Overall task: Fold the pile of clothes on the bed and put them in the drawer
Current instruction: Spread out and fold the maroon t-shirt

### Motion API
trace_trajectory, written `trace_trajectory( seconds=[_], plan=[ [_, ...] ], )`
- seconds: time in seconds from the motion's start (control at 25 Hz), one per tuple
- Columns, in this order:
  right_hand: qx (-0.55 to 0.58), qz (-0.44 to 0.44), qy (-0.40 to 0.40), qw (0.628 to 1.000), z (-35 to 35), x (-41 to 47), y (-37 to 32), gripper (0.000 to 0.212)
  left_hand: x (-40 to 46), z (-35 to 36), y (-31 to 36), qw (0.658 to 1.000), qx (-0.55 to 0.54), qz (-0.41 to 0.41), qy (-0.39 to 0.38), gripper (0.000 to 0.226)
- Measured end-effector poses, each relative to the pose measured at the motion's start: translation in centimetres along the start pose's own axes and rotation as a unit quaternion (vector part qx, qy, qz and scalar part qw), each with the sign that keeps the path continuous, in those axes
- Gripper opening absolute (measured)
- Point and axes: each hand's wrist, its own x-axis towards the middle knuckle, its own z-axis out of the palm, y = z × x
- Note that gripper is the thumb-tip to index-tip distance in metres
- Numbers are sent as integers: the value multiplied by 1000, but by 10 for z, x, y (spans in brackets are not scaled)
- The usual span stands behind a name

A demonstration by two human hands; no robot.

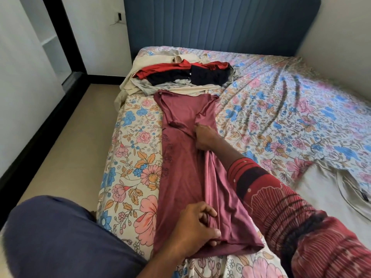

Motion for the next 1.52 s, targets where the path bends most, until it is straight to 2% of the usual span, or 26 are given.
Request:
trace_trajectory(
  seconds=[0.08,0.16,0.24,0.32,0.36,0.44,0.52,0.6,0.64,0.68,0.76,0.84,0.92,0.96,1.0,1.04,1.12,1.16,1.24,1.36,1.4,1.44,1.48,1.52],
  plan=[
    [11,-44,-29,999,-1,-3,-10,72,0,-1,-5,1000,16,-14,-10,36],
    [61,-92,-68,992,4,-9,-15,80,-1,-6,-8,998,25,-38,-35,41],
    [152,-84,-13,985,2,-17,-12,68,-4,-15,-9,995,10,-55,-87,45],
    [227,-41,86,969,-5,-27,-5,48,-6,-28,-6,979,-3,-78,-186,57],
    [247,-22,112,962,-7,-35,-1,39,-8,-36,-5,968,1,-87,-236,62],
    [230,-22,74,970,-4,-63,3,25,-9,-47,-2,955,23,-84,-284,60],
    [218,-77,-44,972,4,-99,6,22,-8,-55,2,964,51,-55,-254,50],
    [302,-114,-154,934,7,-136,6,19,-5,-62,5,978,75,-9,-195,40],
    [318,-124,-149,928,9,-150,8,18,-2,-66,5,982,95,10,-165,35],
    [316,-126,-108,934,12,-160,10,19,2,-70,4,983,129,26,-131,30],
    [232,-144,-33,961,21,-183,13,26,6,-77,0,974,203,45,-87,24],
    [228,-177,-76,954,26,-206,9,27,3,-82,0,963,244,61,-99,25],
    [295,-208,-134,923,22,-226,13,28,0,-91,-2,949,275,87,-129,28],
    [320,-222,-123,913,19,-232,22,32,-3,-99,-3,944,287,103,-128,29],
    [324,-231,-90,913,19,-235,38,41,-3,-109,-6,927,334,134,-107,32],
    [293,-236,-49,925,18,-237,56,53,-2,-123,-9,878,430,201,-58,39],
    [110,-249,-18,962,20,-239,90,77,3,-150,-21,705,625,335,17,66],
    [15,-263,-43,964,23,-243,102,84,4,-157,-27,652,663,367,19,79],
    [-87,-307,-111,941,25,-251,111,84,3,-158,-36,595,687,415,-35,80],
    [-74,-366,-115,921,28,-256,106,83,12,-149,-45,521,692,485,-123,57],
    [-58,-373,-108,920,32,-256,104,80,14,-147,-48,511,697,486,-131,52],
    [-46,-376,-108,919,37,-256,102,74,14,-146,-50,532,692,468,-138,48],
    [-28,-378,-118,918,41,-257,100,68,13,-145,-49,591,665,434,-144,44],
    [17,-374,-136,917,41,-258,98,61,11,-145,-47,683,610,368,-164,40]
  ],
)
